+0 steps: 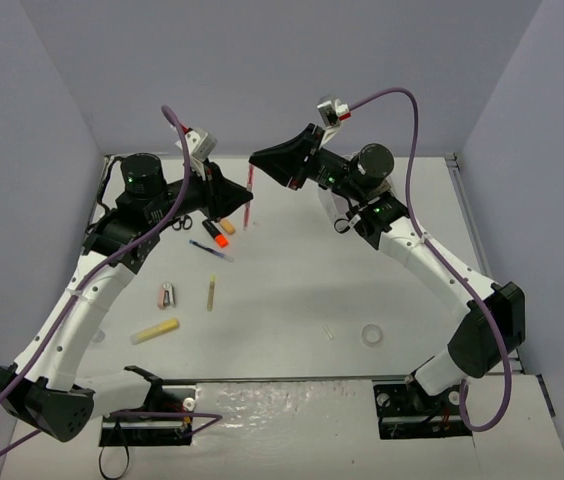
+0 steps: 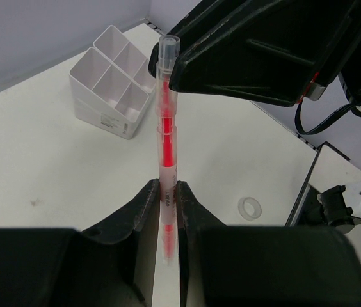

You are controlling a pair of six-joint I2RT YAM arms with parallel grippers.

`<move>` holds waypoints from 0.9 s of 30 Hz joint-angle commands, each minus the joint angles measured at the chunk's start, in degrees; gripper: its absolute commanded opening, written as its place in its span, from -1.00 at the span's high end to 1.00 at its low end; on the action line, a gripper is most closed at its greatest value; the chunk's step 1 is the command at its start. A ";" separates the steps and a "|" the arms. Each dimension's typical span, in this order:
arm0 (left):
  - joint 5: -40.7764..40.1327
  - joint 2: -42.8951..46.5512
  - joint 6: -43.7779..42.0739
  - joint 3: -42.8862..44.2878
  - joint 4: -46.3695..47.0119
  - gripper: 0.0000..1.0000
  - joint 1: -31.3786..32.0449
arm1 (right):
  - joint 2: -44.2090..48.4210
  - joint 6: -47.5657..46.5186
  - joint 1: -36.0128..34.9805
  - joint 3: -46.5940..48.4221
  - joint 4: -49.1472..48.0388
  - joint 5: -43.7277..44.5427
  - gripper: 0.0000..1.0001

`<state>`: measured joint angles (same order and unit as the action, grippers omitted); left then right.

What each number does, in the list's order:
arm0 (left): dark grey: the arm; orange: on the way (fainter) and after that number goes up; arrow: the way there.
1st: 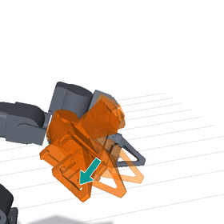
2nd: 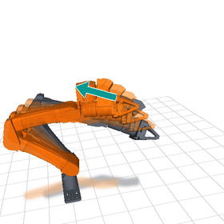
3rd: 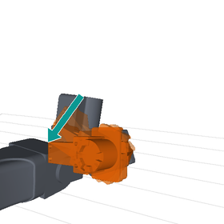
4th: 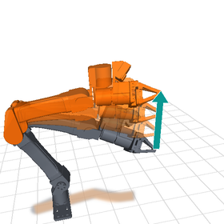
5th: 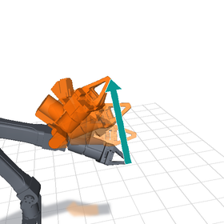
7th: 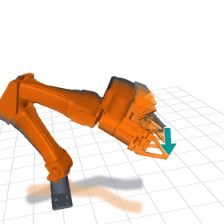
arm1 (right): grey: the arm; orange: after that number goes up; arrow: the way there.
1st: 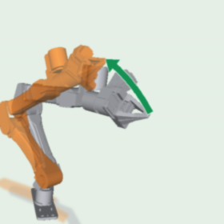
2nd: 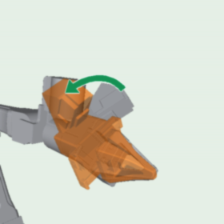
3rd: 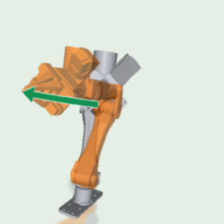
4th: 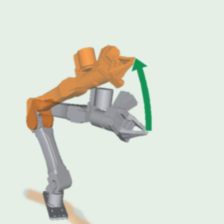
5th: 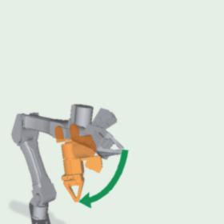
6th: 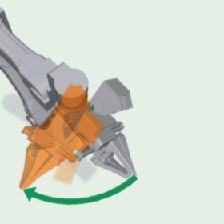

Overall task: Sort the stationery into containers
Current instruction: Close the pen cap on the pen.

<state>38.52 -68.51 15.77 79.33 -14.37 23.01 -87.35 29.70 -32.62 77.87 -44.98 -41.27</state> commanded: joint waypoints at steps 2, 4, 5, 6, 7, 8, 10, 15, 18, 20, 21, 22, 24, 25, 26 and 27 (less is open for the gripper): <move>0.10 1.08 -1.26 3.83 4.52 1.00 -0.24 | -0.18 0.62 0.01 -0.03 -5.24 -1.36 1.00; -0.20 1.42 -1.39 3.64 4.65 1.00 -0.24 | -0.07 0.45 0.01 -0.32 -4.79 -1.88 1.00; -0.34 1.67 -1.44 3.49 4.84 1.00 -0.24 | -0.02 0.30 0.01 -0.56 -4.40 -2.03 1.00; -1.05 1.90 -1.03 3.20 5.63 1.00 -0.43 | 0.01 0.25 0.01 -0.82 -4.25 -2.19 1.00; -1.86 2.12 -0.53 2.89 6.54 1.00 -0.64 | 0.04 0.21 0.01 -1.07 -4.15 -2.34 1.00; -2.66 2.33 0.07 2.57 7.49 1.00 -0.91 | 0.08 0.18 0.00 -1.33 -4.07 -2.50 1.00; -2.98 2.20 4.37 1.91 10.68 1.00 -2.81 | 0.16 0.00 -0.62 -2.32 -4.22 -2.57 1.00; 0.67 1.28 4.44 2.31 13.40 1.00 -3.59 | -0.01 -2.61 -2.78 -3.33 -2.48 -1.30 1.00; 1.32 0.84 3.92 2.76 13.32 1.00 -3.58 | -0.66 -2.66 -3.06 -3.60 -2.78 -1.09 1.00; 1.48 0.72 2.88 2.76 13.07 1.00 -3.52 | -1.39 -2.39 -3.31 -3.05 -3.26 -1.03 1.00; 1.61 0.65 2.37 2.73 12.89 1.00 -3.48 | -1.77 -2.27 -3.53 -2.71 -3.49 -1.01 1.00; 1.81 0.60 2.12 2.64 12.60 1.00 -3.43 | -2.11 -2.22 -3.97 -2.32 -3.69 -1.00 1.00; 1.91 0.66 1.89 2.32 12.52 1.00 -3.41 | -2.74 -1.93 -4.30 -1.67 -3.71 -1.18 1.00; 1.77 0.76 1.70 2.27 12.52 1.00 -3.41 | -2.78 -1.78 -4.44 -1.81 -3.61 -1.23 1.00; 1.64 0.88 1.52 2.25 12.53 1.00 -3.41 | -2.80 -1.69 -4.54 -2.04 -3.51 -1.25 1.00; 1.56 1.09 1.37 2.32 12.53 1.00 -3.41 | -2.66 -1.83 -4.47 -2.70 -3.36 -1.18 1.00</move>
<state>40.36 -69.01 18.09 78.28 -13.89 20.14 -88.99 28.23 -35.04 75.55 -49.34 -37.65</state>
